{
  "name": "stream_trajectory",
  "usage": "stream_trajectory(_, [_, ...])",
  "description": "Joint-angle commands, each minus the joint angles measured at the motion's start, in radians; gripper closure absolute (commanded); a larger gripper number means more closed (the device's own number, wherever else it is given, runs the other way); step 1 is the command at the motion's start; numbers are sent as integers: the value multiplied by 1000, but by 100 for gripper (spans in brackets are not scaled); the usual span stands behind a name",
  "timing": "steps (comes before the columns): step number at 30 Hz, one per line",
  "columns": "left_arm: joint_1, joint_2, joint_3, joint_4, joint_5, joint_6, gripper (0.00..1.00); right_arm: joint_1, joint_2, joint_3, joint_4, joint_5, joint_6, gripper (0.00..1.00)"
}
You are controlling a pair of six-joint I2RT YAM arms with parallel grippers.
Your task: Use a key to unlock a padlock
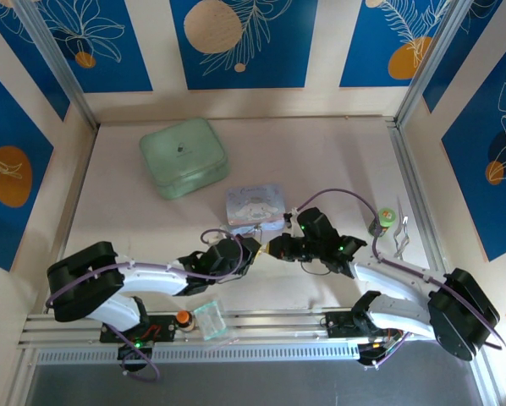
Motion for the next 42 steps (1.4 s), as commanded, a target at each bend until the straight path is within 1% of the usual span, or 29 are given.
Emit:
stream_trajectory(1, [1,-29,11,-43,-22,80,100,-9,-43,-19,79,-61,-32,69])
stream_trajectory(2, [9,-43,11,-35,-30,149,100,-25,-62,-24,98,-78,-44,46])
stream_trajectory(3, [23,-59,16,-40,-24,218,100,-41,-82,-25,95,-82,-56,31])
stream_trajectory(4, [46,-84,28,-71,-1,298,100,-69,-109,-26,98,-100,-73,23])
stream_trajectory(5, [73,-107,40,-84,33,392,100,-103,-134,-32,117,-143,-97,18])
stream_trajectory(6, [95,-133,47,-80,67,485,100,-138,-152,-35,139,-191,-121,18])
stream_trajectory(7, [118,-164,60,-99,112,574,100,-181,-165,-35,164,-268,-146,18])
stream_trajectory(9, [164,-216,89,-122,223,751,100,-255,-172,-23,194,-401,-183,19])
stream_trajectory(11, [203,-273,141,-213,329,905,100,-304,-171,-13,241,-520,-211,21])
stream_trajectory(13, [235,-312,183,-258,454,1030,100,-316,-171,7,260,-578,-236,23])
stream_trajectory(14, [244,-332,200,-282,502,1088,100,-312,-172,18,270,-598,-252,26])
stream_trajectory(16, [259,-363,230,-321,571,1167,100,-298,-173,24,319,-613,-257,32])
stream_trajectory(20, [281,-390,254,-299,678,1222,100,-255,-170,31,429,-602,-246,38])
stream_trajectory(23, [284,-395,268,-283,709,1228,100,-234,-173,32,493,-586,-232,45])
stream_trajectory(31, [284,-415,287,-280,699,1216,100,-188,-173,61,495,-567,-263,64])
stream_trajectory(37, [284,-420,272,-237,682,1178,100,-159,-162,59,495,-548,-272,65])
stream_trajectory(42, [283,-413,269,-199,707,1153,100,-148,-134,58,538,-522,-259,70])
